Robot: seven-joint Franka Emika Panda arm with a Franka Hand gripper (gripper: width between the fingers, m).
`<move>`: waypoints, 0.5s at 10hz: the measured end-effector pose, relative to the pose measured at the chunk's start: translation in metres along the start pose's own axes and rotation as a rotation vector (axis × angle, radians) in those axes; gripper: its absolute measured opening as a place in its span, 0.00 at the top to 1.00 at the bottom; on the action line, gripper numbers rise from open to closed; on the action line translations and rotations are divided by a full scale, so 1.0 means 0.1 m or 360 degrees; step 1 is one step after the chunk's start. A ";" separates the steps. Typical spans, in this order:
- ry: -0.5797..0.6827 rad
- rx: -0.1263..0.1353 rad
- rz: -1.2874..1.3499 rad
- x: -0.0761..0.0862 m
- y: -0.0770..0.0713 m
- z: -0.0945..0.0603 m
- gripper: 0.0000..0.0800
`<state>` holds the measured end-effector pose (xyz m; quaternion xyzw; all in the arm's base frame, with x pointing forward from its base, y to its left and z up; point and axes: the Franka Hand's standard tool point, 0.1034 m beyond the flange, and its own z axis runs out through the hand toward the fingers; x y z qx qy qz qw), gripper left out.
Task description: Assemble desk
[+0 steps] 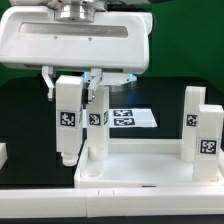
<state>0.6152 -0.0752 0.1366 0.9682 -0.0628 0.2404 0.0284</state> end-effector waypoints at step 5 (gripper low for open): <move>-0.0012 0.0026 0.0046 -0.02 -0.20 0.05 0.64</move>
Offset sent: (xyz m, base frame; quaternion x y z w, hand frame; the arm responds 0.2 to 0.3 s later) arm 0.0031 0.0181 -0.0075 -0.0024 0.0152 0.0196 0.9997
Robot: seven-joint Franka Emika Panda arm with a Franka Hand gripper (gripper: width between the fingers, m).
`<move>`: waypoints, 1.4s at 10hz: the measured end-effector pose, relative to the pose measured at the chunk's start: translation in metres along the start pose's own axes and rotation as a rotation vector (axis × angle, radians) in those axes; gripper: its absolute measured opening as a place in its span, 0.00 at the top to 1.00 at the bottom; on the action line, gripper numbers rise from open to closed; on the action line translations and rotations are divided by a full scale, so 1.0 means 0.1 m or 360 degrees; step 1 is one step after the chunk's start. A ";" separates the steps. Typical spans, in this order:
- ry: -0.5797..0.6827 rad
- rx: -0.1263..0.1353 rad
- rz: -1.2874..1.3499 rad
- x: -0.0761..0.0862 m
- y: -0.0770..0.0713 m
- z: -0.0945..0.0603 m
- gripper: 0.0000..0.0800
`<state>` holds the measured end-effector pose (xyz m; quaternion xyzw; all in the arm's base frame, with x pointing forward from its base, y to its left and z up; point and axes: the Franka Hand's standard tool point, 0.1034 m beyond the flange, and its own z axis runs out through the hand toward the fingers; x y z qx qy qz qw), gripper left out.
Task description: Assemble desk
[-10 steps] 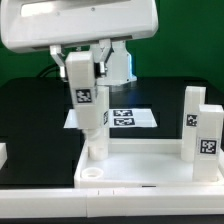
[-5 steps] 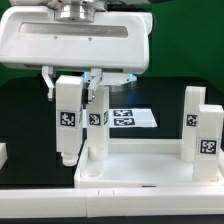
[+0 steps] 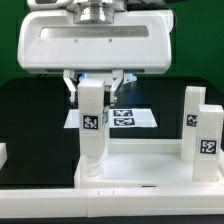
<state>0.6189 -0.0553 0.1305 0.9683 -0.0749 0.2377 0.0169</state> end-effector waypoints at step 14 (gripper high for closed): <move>0.0012 -0.0058 -0.0017 -0.17 0.03 0.19 0.28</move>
Offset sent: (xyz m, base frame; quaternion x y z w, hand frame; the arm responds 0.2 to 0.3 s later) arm -0.0005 0.0010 -0.0111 0.0115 0.0088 0.0060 0.9999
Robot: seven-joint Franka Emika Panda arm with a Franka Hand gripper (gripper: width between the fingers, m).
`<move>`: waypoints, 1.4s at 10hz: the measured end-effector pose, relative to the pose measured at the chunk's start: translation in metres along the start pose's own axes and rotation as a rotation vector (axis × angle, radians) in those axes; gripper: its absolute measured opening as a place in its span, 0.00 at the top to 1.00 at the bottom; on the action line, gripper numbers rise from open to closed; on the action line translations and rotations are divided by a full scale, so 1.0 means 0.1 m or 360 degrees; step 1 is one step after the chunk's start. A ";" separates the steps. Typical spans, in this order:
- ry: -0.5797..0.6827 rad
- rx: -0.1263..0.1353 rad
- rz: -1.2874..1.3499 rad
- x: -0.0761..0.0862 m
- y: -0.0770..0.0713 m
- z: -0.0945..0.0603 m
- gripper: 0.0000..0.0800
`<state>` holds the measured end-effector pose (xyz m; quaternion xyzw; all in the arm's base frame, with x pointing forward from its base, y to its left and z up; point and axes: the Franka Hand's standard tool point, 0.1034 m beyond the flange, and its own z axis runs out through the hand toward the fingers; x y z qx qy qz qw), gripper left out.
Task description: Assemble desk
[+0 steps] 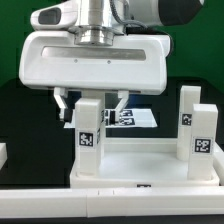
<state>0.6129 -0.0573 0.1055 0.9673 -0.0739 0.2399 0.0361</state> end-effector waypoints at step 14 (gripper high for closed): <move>-0.0726 0.0152 0.0353 0.04 0.11 -0.01 0.65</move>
Offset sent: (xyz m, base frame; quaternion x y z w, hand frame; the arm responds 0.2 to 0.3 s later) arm -0.0009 0.0101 0.0158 0.0523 -0.1466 0.0880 0.9839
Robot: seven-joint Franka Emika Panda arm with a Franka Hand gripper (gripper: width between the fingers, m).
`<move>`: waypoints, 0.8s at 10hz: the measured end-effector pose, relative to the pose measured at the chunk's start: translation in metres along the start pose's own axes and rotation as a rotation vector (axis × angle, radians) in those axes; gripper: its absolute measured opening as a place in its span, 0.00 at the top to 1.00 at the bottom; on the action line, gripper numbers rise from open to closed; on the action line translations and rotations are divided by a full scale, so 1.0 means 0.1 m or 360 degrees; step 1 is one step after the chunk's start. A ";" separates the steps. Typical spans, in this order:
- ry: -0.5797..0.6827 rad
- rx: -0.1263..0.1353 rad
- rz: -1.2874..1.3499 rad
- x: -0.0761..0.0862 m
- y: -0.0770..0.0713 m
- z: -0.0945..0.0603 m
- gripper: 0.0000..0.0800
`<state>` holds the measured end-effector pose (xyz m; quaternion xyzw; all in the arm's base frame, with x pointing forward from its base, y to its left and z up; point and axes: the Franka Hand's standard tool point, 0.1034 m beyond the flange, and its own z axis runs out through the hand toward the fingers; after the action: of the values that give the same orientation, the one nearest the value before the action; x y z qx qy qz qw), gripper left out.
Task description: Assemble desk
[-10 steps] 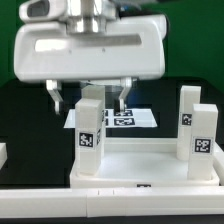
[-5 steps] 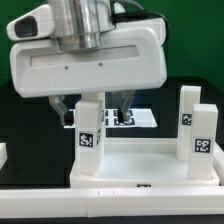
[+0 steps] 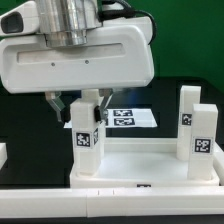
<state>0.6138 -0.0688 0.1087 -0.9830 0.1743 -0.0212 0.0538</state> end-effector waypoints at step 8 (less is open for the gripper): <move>0.0029 0.0132 0.1653 0.06 -0.04 0.02 0.64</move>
Offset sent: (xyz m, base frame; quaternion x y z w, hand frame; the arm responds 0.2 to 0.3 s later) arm -0.0071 -0.0067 -0.0109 -0.0822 -0.0024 0.3657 0.9271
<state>0.6212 -0.0670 0.1072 -0.7637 0.6385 -0.0072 0.0947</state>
